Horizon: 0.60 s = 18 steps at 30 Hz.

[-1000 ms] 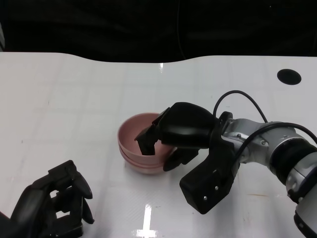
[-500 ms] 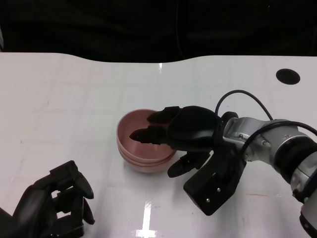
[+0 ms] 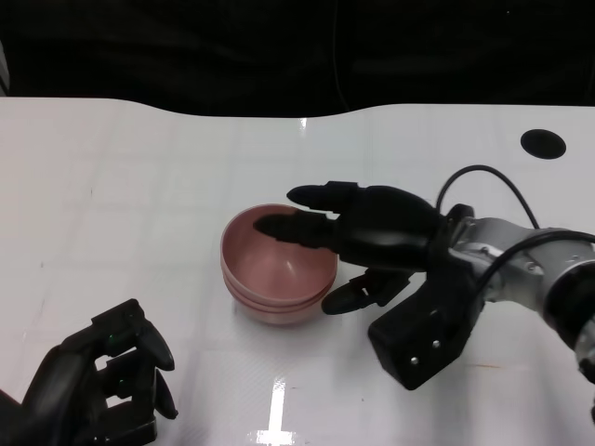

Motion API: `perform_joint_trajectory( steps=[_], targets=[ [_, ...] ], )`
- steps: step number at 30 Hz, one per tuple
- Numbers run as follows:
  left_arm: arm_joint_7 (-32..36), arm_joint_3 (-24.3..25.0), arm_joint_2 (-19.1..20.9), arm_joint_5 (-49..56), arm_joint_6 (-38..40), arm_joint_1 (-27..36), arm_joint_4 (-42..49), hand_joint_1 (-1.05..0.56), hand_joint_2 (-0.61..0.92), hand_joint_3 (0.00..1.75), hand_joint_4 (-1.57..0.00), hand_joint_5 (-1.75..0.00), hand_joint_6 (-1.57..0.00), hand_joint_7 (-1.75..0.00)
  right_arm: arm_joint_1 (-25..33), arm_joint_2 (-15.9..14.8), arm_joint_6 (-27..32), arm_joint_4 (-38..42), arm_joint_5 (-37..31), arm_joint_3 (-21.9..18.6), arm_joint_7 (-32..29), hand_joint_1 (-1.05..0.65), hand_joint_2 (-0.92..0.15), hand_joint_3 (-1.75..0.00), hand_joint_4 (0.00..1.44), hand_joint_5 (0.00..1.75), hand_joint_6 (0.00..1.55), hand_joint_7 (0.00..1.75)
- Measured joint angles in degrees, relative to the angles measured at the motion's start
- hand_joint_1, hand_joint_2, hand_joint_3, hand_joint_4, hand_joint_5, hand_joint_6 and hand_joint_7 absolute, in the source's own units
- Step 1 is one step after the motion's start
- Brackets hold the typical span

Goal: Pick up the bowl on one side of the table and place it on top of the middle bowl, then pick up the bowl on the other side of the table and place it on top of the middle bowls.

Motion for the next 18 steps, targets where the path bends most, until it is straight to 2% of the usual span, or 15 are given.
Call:
perform_joint_trajectory(
  steps=[3,6,8,9,10,13,14,17,18],
  targets=[
    [-0.01,0.19,0.08,-0.04,0.02,-0.13,0.08,0.39,0.85,1.12,-0.8,-1.75,-0.62,-1.75,2.32,-2.98,-2.84,-3.53,2.53,-2.35,0.47,-0.87,-0.92,-0.48,0.06,0.03,0.12,0.04],
    [0.02,0.65,0.1,0.07,-0.53,-0.24,0.46,0.39,0.84,1.11,-0.81,-1.75,-0.62,-1.75,5.84,-6.14,-6.11,-7.35,5.55,-5.22,0.68,-0.8,-0.92,-0.41,0.21,0.09,0.24,0.06],
    [0.02,0.88,0.08,0.07,-0.65,-0.3,0.61,0.38,0.84,1.12,-0.8,-1.75,-0.62,-1.75,8.38,-7.96,-8.39,-9.24,7.48,-7.15,0.86,-0.73,-0.92,-0.36,0.4,0.12,0.36,0.06],
    [0.02,1.07,0.05,0.05,-0.71,-0.28,0.67,0.38,0.84,1.12,-0.8,-1.75,-0.62,-1.75,9.59,-9.01,-9.67,-10.18,8.27,-8.0,0.89,-0.72,-0.92,-0.35,0.44,0.12,0.39,0.06],
    [0.02,1.22,0.02,0.03,-0.75,-0.33,0.76,0.38,0.85,1.12,-0.79,-1.75,-0.62,-1.75,10.98,-10.05,-10.88,-11.15,9.27,-9.19,0.95,-0.63,-0.92,-0.25,0.59,0.14,0.5,0.07],
    [0.04,1.71,-0.11,-0.15,-0.91,-0.26,0.77,0.38,0.85,1.12,-0.78,-1.75,-0.61,-1.75,15.68,-12.54,-13.94,-14.29,13.91,-13.44,1.0,-0.52,-0.92,-0.13,0.81,0.13,0.66,0.06],
    [0.07,1.85,-0.13,-0.17,-0.91,-0.23,0.77,0.38,0.85,1.12,-0.77,-1.75,-0.61,-1.75,17.04,-12.98,-14.54,-15.01,15.52,-14.69,1.14,-0.51,-0.92,-0.12,0.84,0.13,0.67,0.06],
    [0.46,2.0,-0.2,-0.21,-0.91,-0.36,0.77,0.37,0.82,1.14,-0.69,-1.75,-0.58,-1.75,21.5,-13.27,-15.74,-16.97,21.07,-18.34,2.81,-0.29,-0.92,-0.09,1.18,0.21,0.97,0.12],
    [0.48,2.12,-0.23,-0.27,-0.9,-0.38,0.77,0.36,0.81,1.14,-0.67,-1.75,-0.58,-1.75,23.09,-13.21,-16.07,-17.64,23.7,-19.45,3.72,-0.24,-0.92,-0.09,1.26,0.25,1.05,0.13]
  ],
)
